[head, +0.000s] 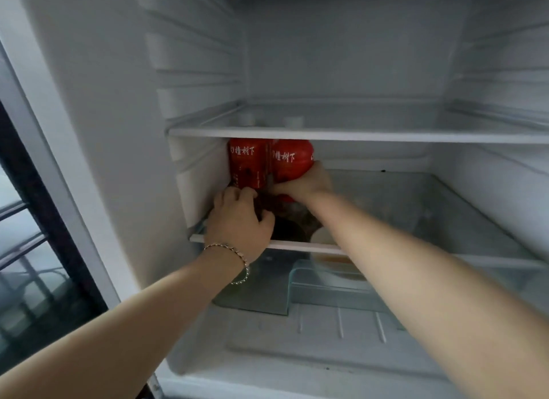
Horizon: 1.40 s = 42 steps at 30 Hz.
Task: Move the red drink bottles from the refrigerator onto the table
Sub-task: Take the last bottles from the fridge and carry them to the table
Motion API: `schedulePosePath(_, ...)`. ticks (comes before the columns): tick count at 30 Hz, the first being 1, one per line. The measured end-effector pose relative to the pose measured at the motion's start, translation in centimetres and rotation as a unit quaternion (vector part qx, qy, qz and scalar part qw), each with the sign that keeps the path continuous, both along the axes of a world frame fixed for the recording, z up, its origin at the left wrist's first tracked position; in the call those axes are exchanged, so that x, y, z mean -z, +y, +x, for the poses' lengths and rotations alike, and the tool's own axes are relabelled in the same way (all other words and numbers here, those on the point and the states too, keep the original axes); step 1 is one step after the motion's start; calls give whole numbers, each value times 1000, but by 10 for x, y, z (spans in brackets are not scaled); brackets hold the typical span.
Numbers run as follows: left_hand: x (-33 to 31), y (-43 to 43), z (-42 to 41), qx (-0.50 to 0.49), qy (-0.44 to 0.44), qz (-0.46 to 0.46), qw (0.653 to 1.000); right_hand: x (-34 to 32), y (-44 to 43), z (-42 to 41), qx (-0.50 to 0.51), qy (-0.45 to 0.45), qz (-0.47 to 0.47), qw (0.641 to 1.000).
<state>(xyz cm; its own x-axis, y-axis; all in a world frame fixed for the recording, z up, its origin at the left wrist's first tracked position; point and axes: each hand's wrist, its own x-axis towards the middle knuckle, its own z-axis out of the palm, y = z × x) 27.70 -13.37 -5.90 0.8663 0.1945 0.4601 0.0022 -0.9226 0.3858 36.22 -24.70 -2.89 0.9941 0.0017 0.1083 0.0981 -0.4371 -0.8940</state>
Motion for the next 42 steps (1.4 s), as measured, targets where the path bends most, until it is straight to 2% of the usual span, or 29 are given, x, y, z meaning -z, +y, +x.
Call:
schedulePosePath(3,-2,-2,-7,44,-71,-89,993,1,-15,-51,-63,-15,-61,996)
schedulePosePath(5,-7,-3,-19,96,-148,-186,966,6,-21,-78,-70,-13,-60,996)
schedulePosePath(7,-16,-5,-36,146,-193,-234,942,13,-21,-97,-50,-19,-49,997)
schedulePosePath(10,-40,-6,-57,196,-187,-247,930,19,-17,-114,-37,-33,-28,998)
schedulePosePath(13,-66,-4,-65,205,-120,-259,936,17,-17,-130,-36,-67,-41,996)
schedulePosePath(15,-76,-1,-69,197,-77,-253,944,17,-15,-139,-50,-102,-87,990)
schedulePosePath(17,-79,1,-73,172,-76,-229,955,19,-8,-147,-80,-129,-114,982)
schedulePosePath(20,-81,6,-77,109,-81,-129,982,14,-6,-150,-162,-107,-103,976)
schedulePosePath(21,-82,9,-78,89,-76,-97,988,8,-9,-146,-227,-72,-124,963)
schedulePosePath(23,-82,16,-78,68,-48,-59,995,-13,-20,-135,-385,24,-182,905)
schedulePosePath(24,-82,18,-78,64,-29,-40,997,-23,-21,-124,-432,45,-178,883)
schedulePosePath(25,-82,19,-78,61,-12,-15,998,-29,-20,-109,-430,41,-143,890)
schedulePosePath(26,-81,19,-79,56,-1,10,998,-33,-17,-95,-383,29,-86,919)
schedulePosePath(27,-82,19,-80,52,4,31,998,-34,-10,-77,-311,13,-41,950)
schedulePosePath(29,-84,20,-80,46,7,45,998,-28,13,-42,-174,16,-30,984)
schedulePosePath(32,-84,23,-81,35,16,46,998,-9,45,-2,-108,98,40,989)
schedulePosePath(34,-81,25,-82,29,24,60,997,0,59,12,-91,59,81,991)
schedulePosePath(37,-76,26,-85,20,31,67,997,5,69,21,-63,14,75,995)
schedulePosePath(40,-77,26,-86,-4,40,73,997,4,68,15,-49,19,65,997)
schedulePosePath(42,-79,24,-88,-19,47,90,995,3,68,11,-60,17,94,994)
